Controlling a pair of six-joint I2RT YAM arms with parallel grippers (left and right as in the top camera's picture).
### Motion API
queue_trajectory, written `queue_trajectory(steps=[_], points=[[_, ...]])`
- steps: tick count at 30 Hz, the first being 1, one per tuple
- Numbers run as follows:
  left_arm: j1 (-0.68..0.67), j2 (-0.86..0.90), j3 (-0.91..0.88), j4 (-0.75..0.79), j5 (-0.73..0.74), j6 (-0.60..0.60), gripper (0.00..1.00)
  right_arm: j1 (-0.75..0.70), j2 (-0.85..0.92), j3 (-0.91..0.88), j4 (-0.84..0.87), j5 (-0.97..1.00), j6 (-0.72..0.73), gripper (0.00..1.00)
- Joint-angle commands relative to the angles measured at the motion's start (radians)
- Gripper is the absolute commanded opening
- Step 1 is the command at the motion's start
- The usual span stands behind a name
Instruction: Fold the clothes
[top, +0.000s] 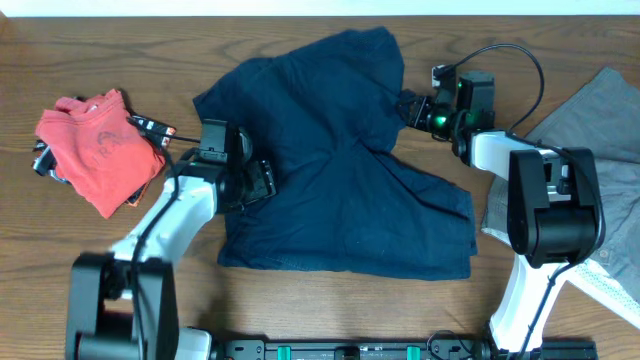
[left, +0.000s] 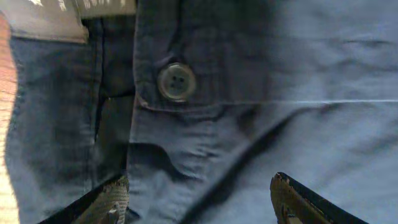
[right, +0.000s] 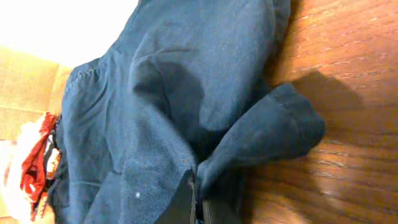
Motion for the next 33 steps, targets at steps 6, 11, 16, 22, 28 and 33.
queue_trajectory(steps=[6,11,16,22,28,33], points=[[-0.002,0.116,0.017,0.002,-0.024,0.012,0.74,0.011,-0.124,0.19,-0.169,-0.094,-0.061,0.02],[-0.002,0.133,0.016,0.002,-0.024,0.012,0.74,0.098,-0.181,0.38,-0.475,0.015,-0.233,0.06],[-0.002,0.134,0.017,0.001,-0.024,0.012,0.74,0.219,-0.172,0.416,-0.668,0.044,-0.449,0.18],[-0.002,0.134,0.016,0.001,-0.024,0.012,0.74,0.262,-0.165,0.416,-0.808,0.359,-0.516,0.33],[-0.002,0.134,0.016,0.001,-0.024,0.012,0.74,0.182,-0.196,0.417,-0.835,0.497,-0.406,0.35],[-0.002,0.134,0.016,0.001,-0.024,0.012,0.74,0.095,-0.208,0.418,-0.836,0.406,-0.398,0.36]])
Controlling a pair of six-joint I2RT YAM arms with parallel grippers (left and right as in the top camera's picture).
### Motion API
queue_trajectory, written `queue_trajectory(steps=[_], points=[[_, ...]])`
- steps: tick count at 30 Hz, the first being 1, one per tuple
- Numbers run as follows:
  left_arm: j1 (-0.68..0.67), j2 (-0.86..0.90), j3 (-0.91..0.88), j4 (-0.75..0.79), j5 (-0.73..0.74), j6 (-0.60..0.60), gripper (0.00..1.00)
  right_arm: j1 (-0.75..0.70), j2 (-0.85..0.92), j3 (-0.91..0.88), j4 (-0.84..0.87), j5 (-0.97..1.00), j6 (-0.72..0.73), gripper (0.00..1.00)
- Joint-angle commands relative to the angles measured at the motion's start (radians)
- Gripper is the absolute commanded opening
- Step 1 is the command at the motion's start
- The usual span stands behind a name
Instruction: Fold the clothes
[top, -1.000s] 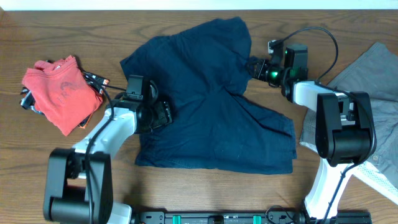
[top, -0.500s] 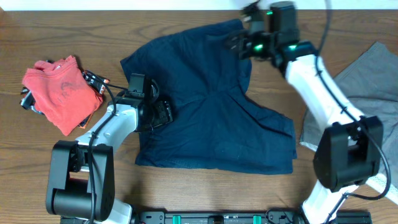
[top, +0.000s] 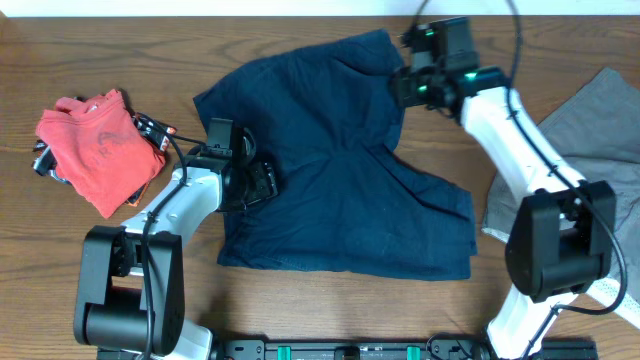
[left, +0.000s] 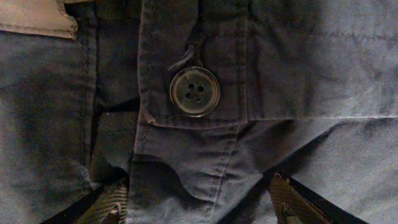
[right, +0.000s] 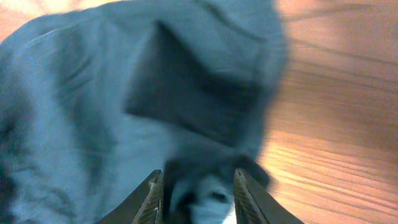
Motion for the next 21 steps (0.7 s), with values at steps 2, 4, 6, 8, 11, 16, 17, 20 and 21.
queue_trajectory(steps=[2,4,6,8,11,16,17,20,21], points=[[-0.001,0.044,-0.007,-0.002,-0.016,0.01,0.74,-0.053,-0.028,-0.001,-0.021,-0.019,0.021,0.37],[-0.001,0.044,-0.007,-0.003,-0.016,0.01,0.74,-0.061,-0.027,-0.001,-0.029,-0.018,0.019,0.37],[-0.001,0.044,-0.007,-0.003,-0.016,0.01,0.74,-0.063,-0.027,-0.003,-0.031,-0.009,0.018,0.39],[-0.001,0.044,-0.007,-0.004,-0.016,0.01,0.74,-0.063,-0.027,-0.007,-0.031,-0.007,0.019,0.43],[-0.001,0.044,-0.007,-0.006,-0.016,0.01,0.74,-0.062,-0.027,-0.016,-0.039,-0.029,0.03,0.47],[-0.001,0.044,-0.007,-0.006,-0.016,0.01,0.74,-0.06,-0.023,-0.019,-0.064,-0.134,0.057,0.58],[-0.001,0.044,-0.007,-0.006,-0.016,0.01,0.74,-0.06,-0.023,-0.019,-0.063,-0.146,0.058,0.59],[-0.001,0.044,-0.007,-0.006,-0.016,0.01,0.74,-0.049,-0.011,-0.019,-0.063,-0.146,0.063,0.61],[-0.001,0.044,-0.007,-0.006,-0.016,0.01,0.74,-0.046,-0.008,-0.019,-0.063,-0.147,0.064,0.61]])
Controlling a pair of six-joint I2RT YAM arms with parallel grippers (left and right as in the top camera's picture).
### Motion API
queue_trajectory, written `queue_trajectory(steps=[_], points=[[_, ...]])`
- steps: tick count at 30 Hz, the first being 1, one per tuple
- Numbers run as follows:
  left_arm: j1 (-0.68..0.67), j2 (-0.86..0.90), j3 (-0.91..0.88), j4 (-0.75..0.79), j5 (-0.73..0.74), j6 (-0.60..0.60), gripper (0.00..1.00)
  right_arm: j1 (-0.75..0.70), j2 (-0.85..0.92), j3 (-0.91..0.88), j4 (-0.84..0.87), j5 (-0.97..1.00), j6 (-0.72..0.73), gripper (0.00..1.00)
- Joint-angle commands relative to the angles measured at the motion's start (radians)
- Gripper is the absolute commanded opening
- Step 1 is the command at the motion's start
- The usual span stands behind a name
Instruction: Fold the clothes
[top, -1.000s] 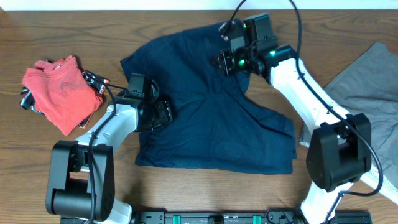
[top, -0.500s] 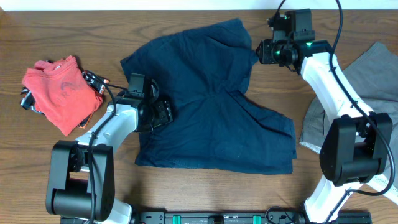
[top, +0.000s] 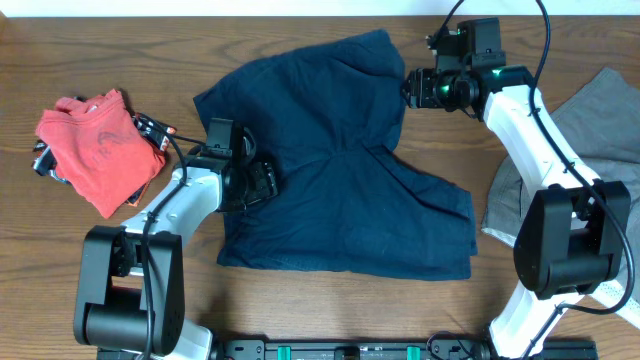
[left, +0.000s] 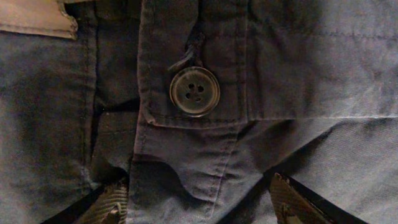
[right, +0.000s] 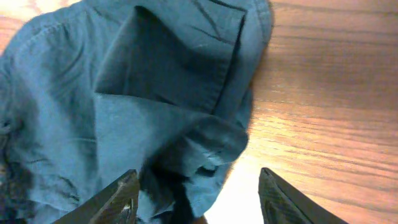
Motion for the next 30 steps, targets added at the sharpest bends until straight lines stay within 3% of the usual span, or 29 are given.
queue_trajectory(steps=[1,9,12,14,17,20,24,30], points=[[-0.001,0.044,-0.007,-0.006,-0.016,0.01,0.74,0.024,0.005,-0.008,0.0,-0.043,0.017,0.63],[-0.001,0.044,-0.007,-0.006,-0.016,0.01,0.74,0.087,0.096,-0.008,0.057,-0.075,0.017,0.65],[-0.001,0.044,-0.007,-0.006,-0.016,0.01,0.74,0.107,0.124,-0.008,0.119,-0.072,0.017,0.61],[-0.001,0.044,-0.007,-0.006,-0.016,0.01,0.74,0.116,0.135,-0.008,0.159,-0.072,0.017,0.49],[-0.001,0.042,-0.007,-0.01,-0.016,0.01,0.74,0.126,0.134,-0.007,0.201,-0.114,0.016,0.01],[0.002,0.025,-0.007,-0.024,-0.016,0.01,0.75,0.134,0.118,0.0,0.279,-0.462,-0.048,0.01],[0.022,-0.036,-0.007,-0.049,-0.016,0.011,0.75,0.158,0.101,0.018,0.423,-0.904,-0.026,0.01],[0.077,-0.222,-0.007,-0.097,-0.016,0.018,0.75,0.25,0.089,0.02,0.431,-1.075,0.009,0.01]])
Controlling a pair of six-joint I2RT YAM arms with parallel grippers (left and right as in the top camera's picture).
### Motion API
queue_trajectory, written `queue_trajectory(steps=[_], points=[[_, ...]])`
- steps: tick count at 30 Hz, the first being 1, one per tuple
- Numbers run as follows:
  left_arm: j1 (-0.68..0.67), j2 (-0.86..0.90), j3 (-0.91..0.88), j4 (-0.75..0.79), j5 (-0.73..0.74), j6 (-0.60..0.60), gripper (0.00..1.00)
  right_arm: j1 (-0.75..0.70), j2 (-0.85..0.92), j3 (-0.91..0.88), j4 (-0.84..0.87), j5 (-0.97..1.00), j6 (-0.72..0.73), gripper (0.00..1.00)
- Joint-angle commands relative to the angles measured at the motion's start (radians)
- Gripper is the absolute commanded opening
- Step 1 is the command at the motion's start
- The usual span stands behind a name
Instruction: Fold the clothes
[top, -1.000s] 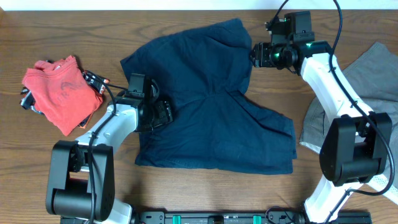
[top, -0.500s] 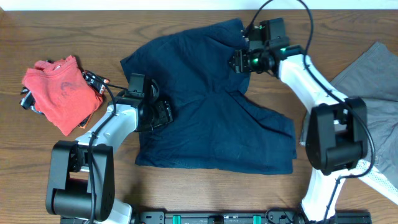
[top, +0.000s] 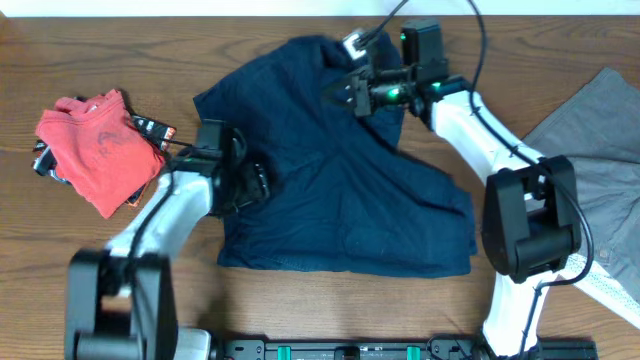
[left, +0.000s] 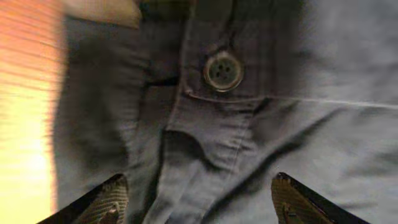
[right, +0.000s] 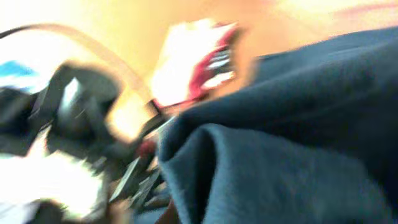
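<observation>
Dark navy shorts lie spread across the middle of the table. My left gripper hovers open over the waistband at the shorts' left edge; in the left wrist view its fingers stand wide apart below the waistband button. My right gripper is over the upper leg of the shorts, which is bunched toward the left under it. The right wrist view is blurred: a fold of navy cloth fills the frame right at the jaws and hides the fingers.
A red folded garment lies on a small pile at the far left, also seen in blur. A grey garment and a white mesh piece lie at the right edge. Bare wood lies along the front.
My right gripper was wide open beside the leg hem at the top right; it is now further left over the shorts, with the leg cloth drawn along. The left gripper sits slightly higher, still open.
The right gripper first pinched the leg's edge at the shorts' right side. Then it was at the top right corner, fingers slightly apart around cloth, then wide open beside the hem. Now it is to the left with cloth. The left gripper stayed open over the waistband button.
</observation>
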Motion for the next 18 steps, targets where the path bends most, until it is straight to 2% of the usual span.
queue_trajectory(steps=[1,6,12,18], points=[[0.031,-0.132,-0.003,-0.01,-0.009,0.011,0.75,0.079,-0.042,0.019,-0.022,-0.238,0.014,0.01],[0.051,-0.264,-0.003,-0.011,-0.009,0.033,0.75,0.186,-0.042,0.019,-0.048,-0.227,0.006,0.01],[0.052,-0.287,-0.003,-0.029,-0.009,0.033,0.76,0.237,-0.042,0.019,-0.116,-0.065,0.007,0.02],[0.052,-0.285,-0.003,-0.053,-0.013,0.036,0.75,0.17,-0.117,0.031,-0.349,0.299,-0.056,0.01]])
